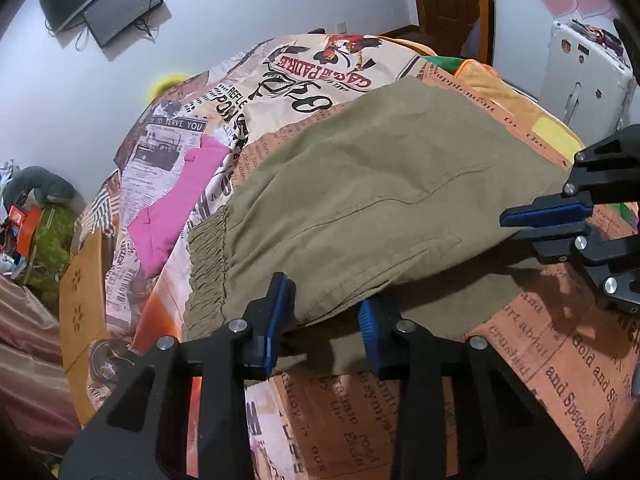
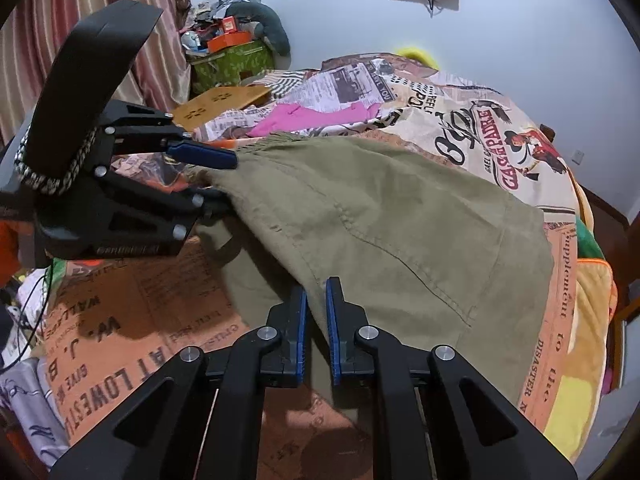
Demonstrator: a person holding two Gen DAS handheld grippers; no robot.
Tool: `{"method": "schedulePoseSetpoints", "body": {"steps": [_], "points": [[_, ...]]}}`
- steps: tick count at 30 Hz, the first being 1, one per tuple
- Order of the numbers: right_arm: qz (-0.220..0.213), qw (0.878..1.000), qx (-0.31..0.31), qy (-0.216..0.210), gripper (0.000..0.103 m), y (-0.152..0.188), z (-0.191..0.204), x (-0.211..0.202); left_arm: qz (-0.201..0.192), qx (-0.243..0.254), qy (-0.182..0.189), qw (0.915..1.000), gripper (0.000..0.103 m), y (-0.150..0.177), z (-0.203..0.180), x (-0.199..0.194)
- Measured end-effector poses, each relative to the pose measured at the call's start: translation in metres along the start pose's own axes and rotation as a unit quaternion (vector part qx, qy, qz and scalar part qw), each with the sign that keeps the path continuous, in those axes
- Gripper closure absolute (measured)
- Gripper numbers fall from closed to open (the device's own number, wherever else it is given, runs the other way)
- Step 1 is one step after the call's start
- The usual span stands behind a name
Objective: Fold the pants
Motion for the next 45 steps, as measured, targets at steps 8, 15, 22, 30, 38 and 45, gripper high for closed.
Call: {"method": "schedulePoseSetpoints", "body": {"steps": [8, 15, 22, 30, 38, 45], "points": [[0.003, 1.000, 0.014, -0.001, 0.095, 0.008, 0.001, -0.005, 0.005, -0.010, 0.010, 0.9999, 0.077, 0.016, -0.012, -0.006], [0.005, 1.000, 0.012, 0.001, 0.095, 0.013, 0.005, -0.009, 0.007, -0.036, 0.019, 0.9991, 0.077, 0.030, -0.016, -0.009], [0.024, 0.999, 0.043, -0.004, 0.093, 0.020, 0.001, -0.017, 0.019, -0.061, 0.046, 0.9969, 0.076, 0.042, -0.014, -0.021], [-0.022, 0.994, 0.087, 0.054, 0.090, 0.007, -0.037, -0.063, -0.023, -0.124, 0.008, 0.9920, 0.047, 0.037, 0.044, -0.050], [-0.046, 0.980, 0.123, 0.146, 0.064, 0.013, -0.086, -0.088, 0.012, -0.222, -0.037, 0.9742, 0.041, 0.048, 0.108, -0.019], [0.000, 0.971, 0.186, 0.152, 0.063, 0.050, -0.107, -0.073, 0.058, -0.245, -0.013, 0.9677, 0.035, 0.073, 0.089, 0.020]]}}
Point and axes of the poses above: each gripper's, at about its wrist camera, not at the fingertips, and x roughly the way its jaws point, z to its left, y to its underside, the point moved 9 cm from there along x, roughly the way its jaws point, and after that the axes turned 11 degrees about -z, right-handed, at the moved point
